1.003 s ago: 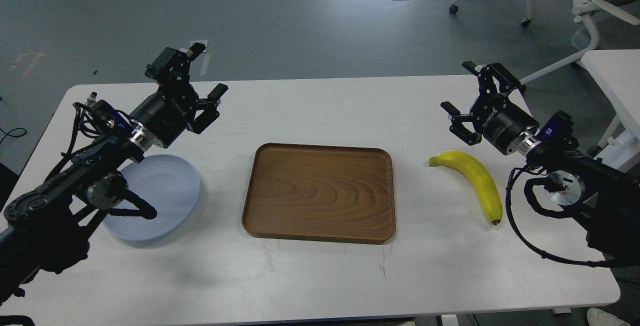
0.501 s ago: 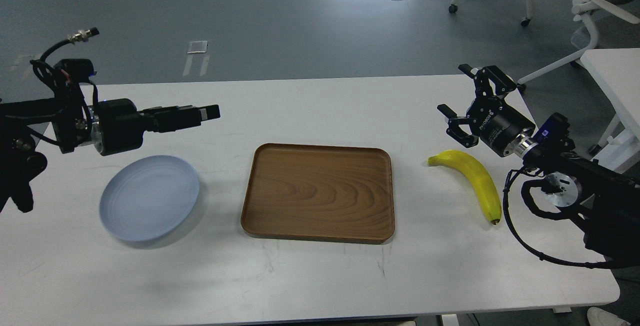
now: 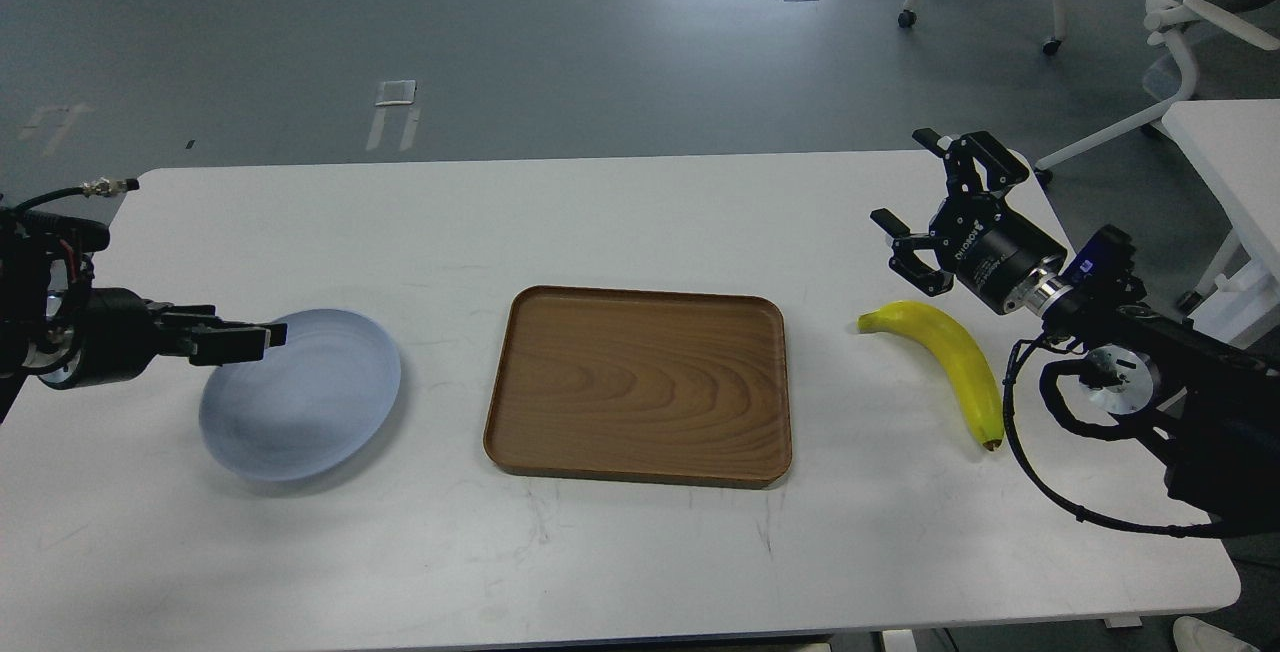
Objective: Place banana on plate with both arms
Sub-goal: 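Grip the plate rim with the left gripper and lift it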
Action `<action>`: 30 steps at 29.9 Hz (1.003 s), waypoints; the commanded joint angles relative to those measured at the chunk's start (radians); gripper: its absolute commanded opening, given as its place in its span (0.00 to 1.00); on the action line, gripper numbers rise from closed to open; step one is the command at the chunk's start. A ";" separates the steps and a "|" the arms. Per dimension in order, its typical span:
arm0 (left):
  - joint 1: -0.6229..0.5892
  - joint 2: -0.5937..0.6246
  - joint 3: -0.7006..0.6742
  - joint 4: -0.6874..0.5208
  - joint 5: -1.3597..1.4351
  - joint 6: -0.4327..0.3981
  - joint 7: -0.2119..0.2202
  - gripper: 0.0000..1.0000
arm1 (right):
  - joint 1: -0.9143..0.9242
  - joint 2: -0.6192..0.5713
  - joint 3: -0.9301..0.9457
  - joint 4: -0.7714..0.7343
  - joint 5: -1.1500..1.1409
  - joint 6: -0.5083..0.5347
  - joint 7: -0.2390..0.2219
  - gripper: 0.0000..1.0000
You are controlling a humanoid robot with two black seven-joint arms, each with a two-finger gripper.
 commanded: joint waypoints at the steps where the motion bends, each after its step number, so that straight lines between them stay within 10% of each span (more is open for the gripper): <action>1: 0.029 -0.010 0.008 0.032 -0.026 0.001 0.000 0.99 | -0.002 0.000 0.000 0.000 0.000 0.000 0.000 1.00; 30: 0.103 -0.099 0.011 0.216 -0.042 0.059 0.000 0.89 | -0.003 0.000 -0.001 0.000 0.000 0.000 0.000 1.00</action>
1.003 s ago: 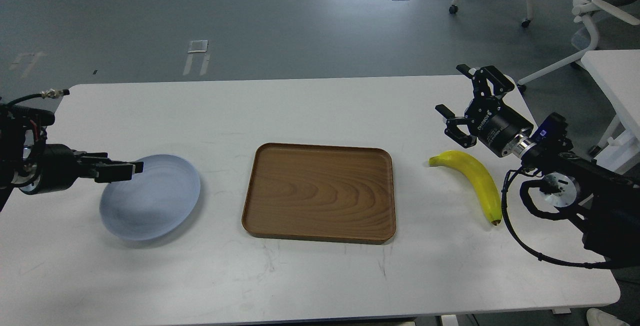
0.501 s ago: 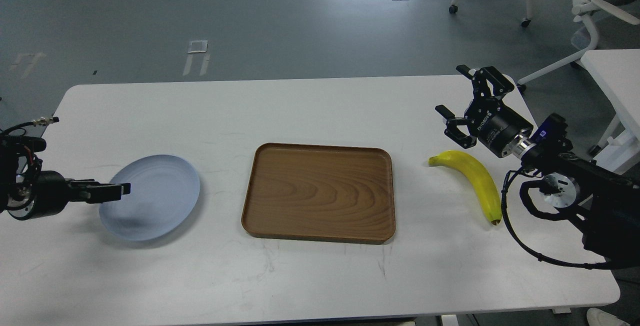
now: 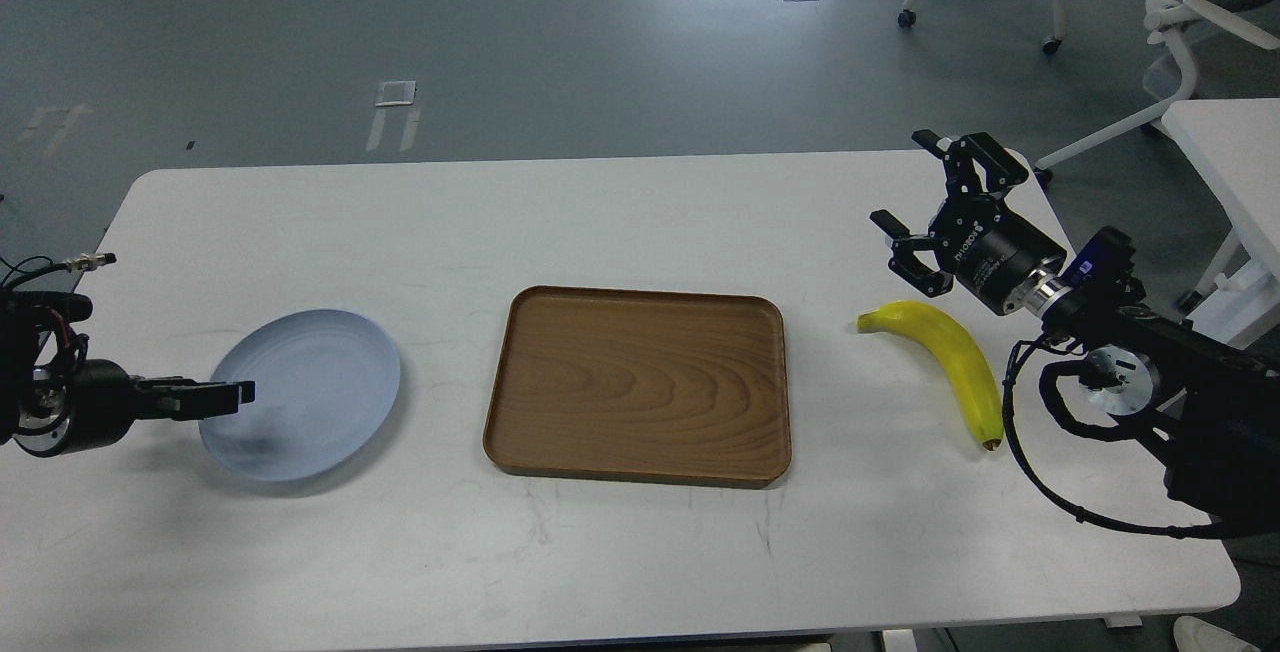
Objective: Place banana on plate with both arms
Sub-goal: 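Grip the plate rim with the left gripper and lift it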
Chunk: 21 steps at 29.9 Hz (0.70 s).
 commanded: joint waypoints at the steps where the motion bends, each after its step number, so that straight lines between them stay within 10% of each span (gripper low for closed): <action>1: 0.006 -0.019 -0.001 0.031 0.000 0.026 0.000 0.89 | -0.003 0.000 -0.002 0.000 0.001 0.000 0.000 1.00; 21: 0.021 -0.036 -0.001 0.034 -0.021 0.061 0.000 0.40 | -0.010 0.000 -0.003 -0.002 -0.003 0.000 0.000 1.00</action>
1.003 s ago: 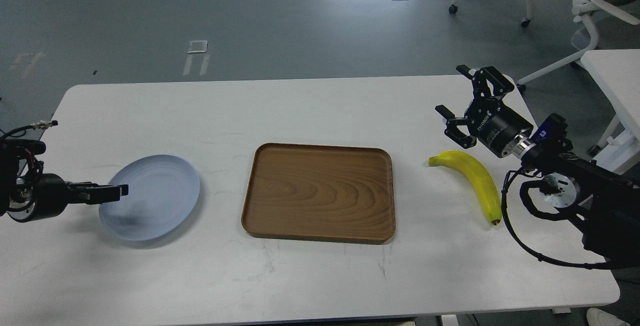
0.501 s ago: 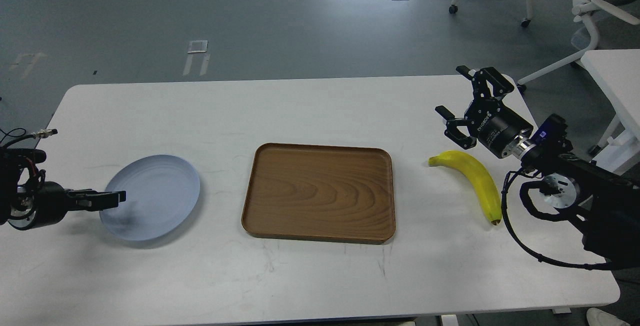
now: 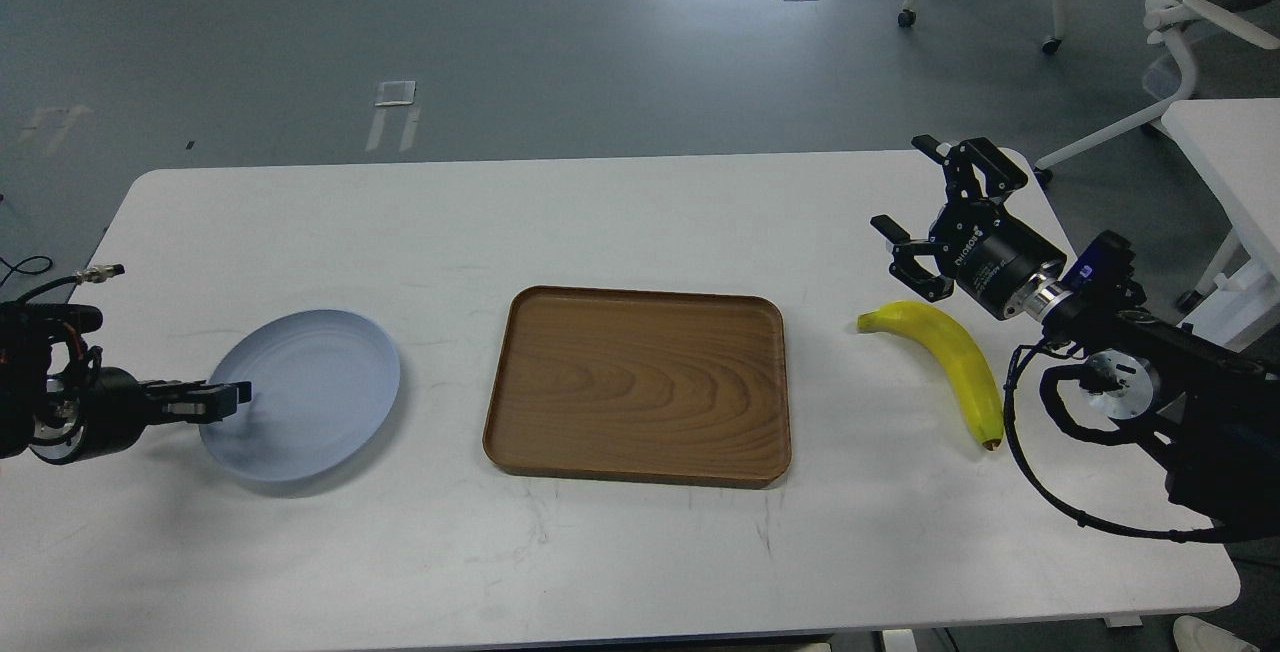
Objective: Place banana on plate with both arms
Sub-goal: 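Grip the plate rim with the left gripper and lift it, then carry the plate with the left gripper onto the wooden tray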
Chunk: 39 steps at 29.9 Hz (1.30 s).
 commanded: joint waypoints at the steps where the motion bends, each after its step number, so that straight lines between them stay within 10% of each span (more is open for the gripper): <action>1: 0.001 -0.001 0.002 0.001 -0.013 0.004 0.000 0.35 | -0.002 0.000 0.000 0.000 0.000 0.000 0.000 1.00; 10: 0.001 0.003 0.002 -0.002 -0.012 0.020 0.000 0.00 | -0.002 0.006 0.000 0.002 -0.002 0.000 0.000 1.00; 23: -0.017 0.036 0.002 -0.041 -0.091 0.029 0.000 0.00 | -0.002 0.006 0.000 0.002 -0.002 0.000 0.000 1.00; 31: -0.151 0.090 0.000 -0.223 -0.162 -0.188 0.000 0.00 | -0.002 0.006 -0.001 0.002 -0.003 0.000 0.000 1.00; 39: -0.304 -0.106 0.024 -0.303 -0.147 -0.188 0.111 0.00 | 0.006 -0.001 0.000 0.002 -0.003 0.000 0.000 1.00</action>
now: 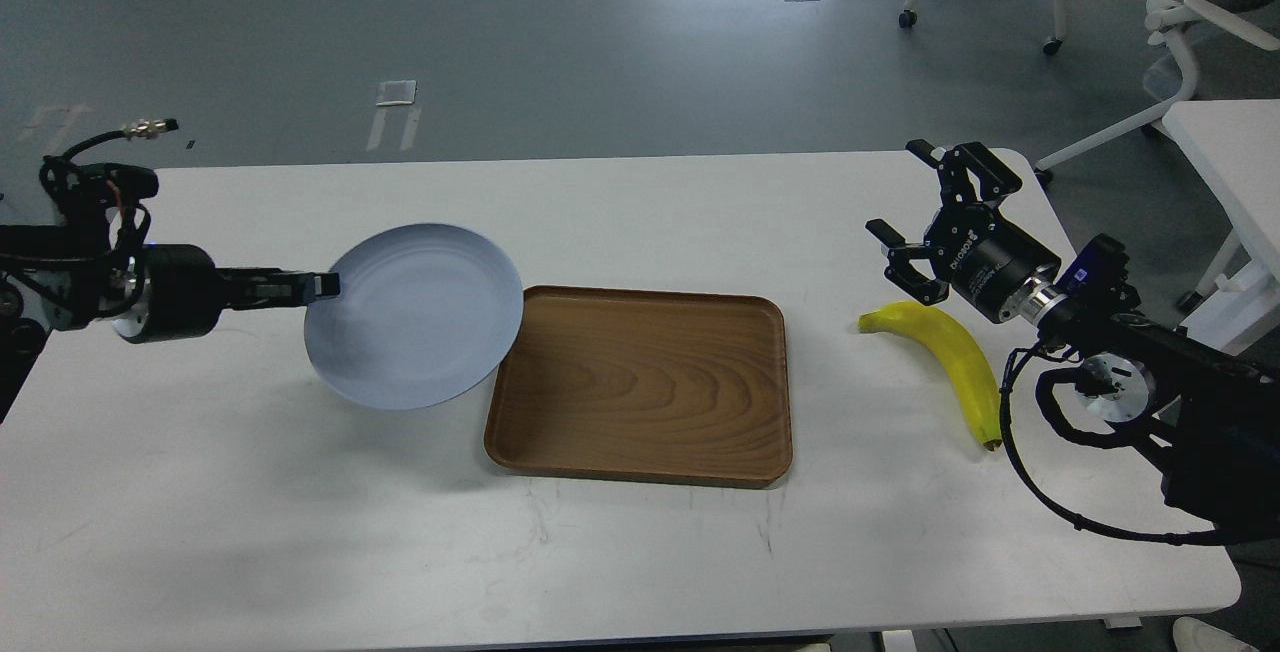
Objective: Place banana on plate with both arms
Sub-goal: 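Carry the plate with the left gripper onto the wooden tray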
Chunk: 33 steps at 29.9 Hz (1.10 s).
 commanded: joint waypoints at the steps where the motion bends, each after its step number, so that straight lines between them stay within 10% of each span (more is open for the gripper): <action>1: -0.064 -0.123 0.032 0.004 0.017 0.000 0.030 0.00 | 0.013 -0.011 0.000 0.000 0.001 0.000 0.000 1.00; 33: -0.158 -0.612 0.249 0.355 0.022 0.036 0.097 0.00 | 0.332 -0.035 -0.127 -0.009 0.009 0.000 0.000 1.00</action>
